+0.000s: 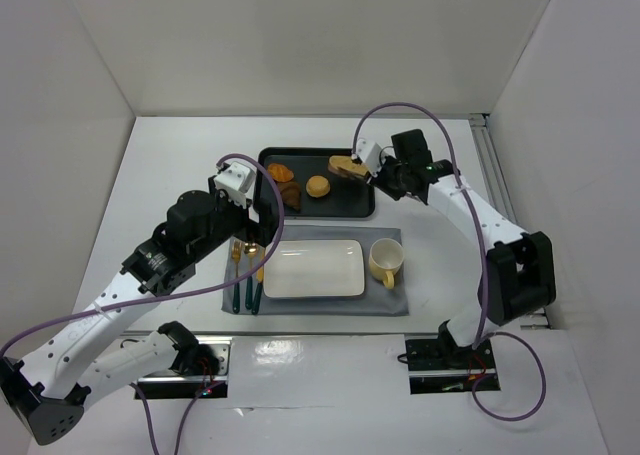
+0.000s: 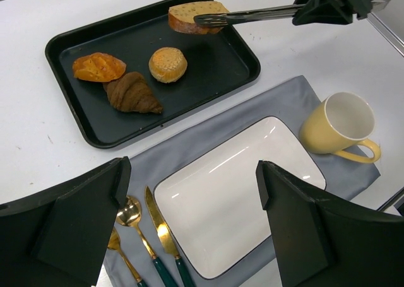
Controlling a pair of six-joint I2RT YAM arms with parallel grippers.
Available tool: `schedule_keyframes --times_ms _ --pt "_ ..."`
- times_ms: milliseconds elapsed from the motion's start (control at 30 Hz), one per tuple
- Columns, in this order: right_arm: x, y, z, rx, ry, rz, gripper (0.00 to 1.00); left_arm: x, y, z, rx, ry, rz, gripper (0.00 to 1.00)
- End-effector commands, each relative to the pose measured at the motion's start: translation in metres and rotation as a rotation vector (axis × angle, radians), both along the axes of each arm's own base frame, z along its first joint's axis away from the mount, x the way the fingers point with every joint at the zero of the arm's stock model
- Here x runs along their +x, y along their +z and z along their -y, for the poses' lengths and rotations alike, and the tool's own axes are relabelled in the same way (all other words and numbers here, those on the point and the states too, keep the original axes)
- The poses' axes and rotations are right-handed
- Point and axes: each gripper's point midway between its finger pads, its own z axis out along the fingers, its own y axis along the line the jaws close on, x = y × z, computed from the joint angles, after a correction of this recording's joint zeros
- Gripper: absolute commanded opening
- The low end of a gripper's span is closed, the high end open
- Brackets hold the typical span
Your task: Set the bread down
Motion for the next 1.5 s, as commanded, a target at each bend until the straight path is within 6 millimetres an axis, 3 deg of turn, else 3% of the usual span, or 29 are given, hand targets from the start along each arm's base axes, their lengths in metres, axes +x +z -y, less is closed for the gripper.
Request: schedule_keyframes --times_ms 0,267,433,500,700,900,1067,1233,1400,1467 --pt "-0.017 0.031 -0.014 0.069 0.044 0.029 0.03 0.005 0.007 -0.002 -0.003 0.015 0.037 1.00" --pt "-0.086 0.060 -0.033 0.136 0.174 -0.041 0.02 0.006 0.010 -0.007 -0.003 0.038 0.048 1.00" --pt "-0.139 0.064 -0.044 0.145 0.288 -0.141 0.02 0.012 0.009 -0.020 0.014 0.117 0.062 1.00" --pt "-0.151 0.065 -0.046 0.164 0.324 -0.167 0.02 0.016 0.009 -0.027 0.024 0.161 0.069 1.00" --pt "-0.182 0.049 -0.043 0.155 0.385 -0.237 0.02 0.019 0.008 -0.040 0.035 0.237 0.075 1.00" --pt "-0.213 0.034 -0.055 0.128 0.475 -0.298 0.02 0.020 0.008 -0.042 0.045 0.244 0.080 1.00" --pt "-0.232 0.018 -0.060 0.082 0.505 -0.347 0.02 0.022 0.007 -0.041 0.045 0.244 0.081 1.00" --pt "-0.232 -0.001 -0.057 0.039 0.480 -0.362 0.02 0.022 0.003 -0.041 0.051 0.243 0.074 1.00" --pt "-0.231 -0.005 -0.059 0.037 0.477 -0.356 0.14 0.022 0.000 -0.039 0.055 0.234 0.066 1.00" --pt "-0.230 -0.008 -0.058 0.026 0.471 -0.360 0.30 0.022 0.000 -0.039 0.055 0.234 0.066 1.00"
